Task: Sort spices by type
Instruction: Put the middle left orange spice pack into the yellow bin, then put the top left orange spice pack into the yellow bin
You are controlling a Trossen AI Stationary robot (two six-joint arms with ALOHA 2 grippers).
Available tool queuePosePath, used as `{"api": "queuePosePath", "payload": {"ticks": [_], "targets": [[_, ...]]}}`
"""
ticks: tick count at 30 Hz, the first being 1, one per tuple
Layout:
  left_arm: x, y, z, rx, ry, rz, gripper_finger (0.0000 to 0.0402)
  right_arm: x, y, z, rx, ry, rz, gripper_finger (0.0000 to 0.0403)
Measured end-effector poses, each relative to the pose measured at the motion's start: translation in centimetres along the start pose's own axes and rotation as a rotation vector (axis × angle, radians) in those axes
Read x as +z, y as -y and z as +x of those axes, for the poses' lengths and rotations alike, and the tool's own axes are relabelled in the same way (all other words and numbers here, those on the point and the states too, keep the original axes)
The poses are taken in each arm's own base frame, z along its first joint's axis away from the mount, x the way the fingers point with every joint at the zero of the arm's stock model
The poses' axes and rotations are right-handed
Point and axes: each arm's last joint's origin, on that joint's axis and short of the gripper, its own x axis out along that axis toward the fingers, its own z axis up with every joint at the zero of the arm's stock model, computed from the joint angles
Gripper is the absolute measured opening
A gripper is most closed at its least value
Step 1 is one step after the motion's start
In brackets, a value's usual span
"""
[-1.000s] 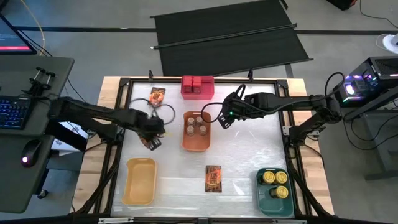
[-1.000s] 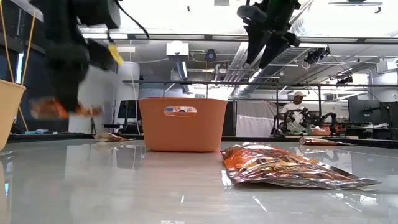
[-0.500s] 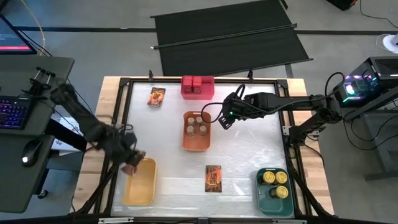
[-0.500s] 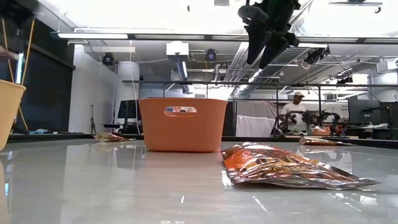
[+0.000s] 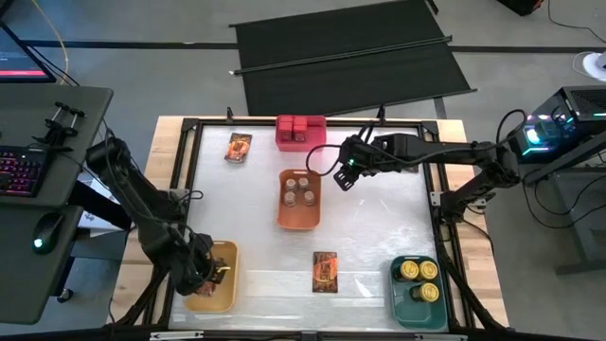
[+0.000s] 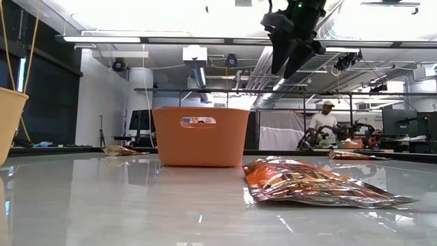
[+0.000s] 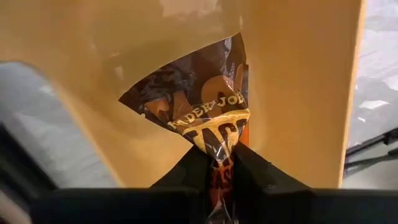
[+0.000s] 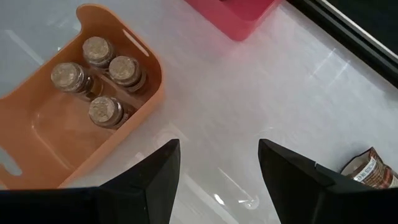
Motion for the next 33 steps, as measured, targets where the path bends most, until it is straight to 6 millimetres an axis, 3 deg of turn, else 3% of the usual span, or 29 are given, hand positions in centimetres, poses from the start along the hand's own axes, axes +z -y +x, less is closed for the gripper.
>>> {"api": "queuePosePath", "payload": {"ticks": [15, 22, 27, 33], "targets": [[-0.1, 0.2, 0.4, 0.001, -0.002, -0.017, 0.0125, 0.2, 0.4, 0.1, 0.011, -0.013, -0.033, 0.0213], [1.0, -0.1, -3.1, -0.182, 0.002, 0.026, 0.0126, 0.2, 0.4, 0.1, 0.011, -0.013, -0.034, 0.0213], [4.6, -1.0, -7.0, -0.339, 0.165, 0.048, 0.0118, 0.2, 0.4, 0.1, 0.012, -0.013, -0.015, 0.0213], [11.7, -3.1, -9.5, -0.191, 0.422, 0.041, 0.0115, 0.2, 0.3, 0.1, 0.012, -0.013, 0.075, 0.0213]]}}
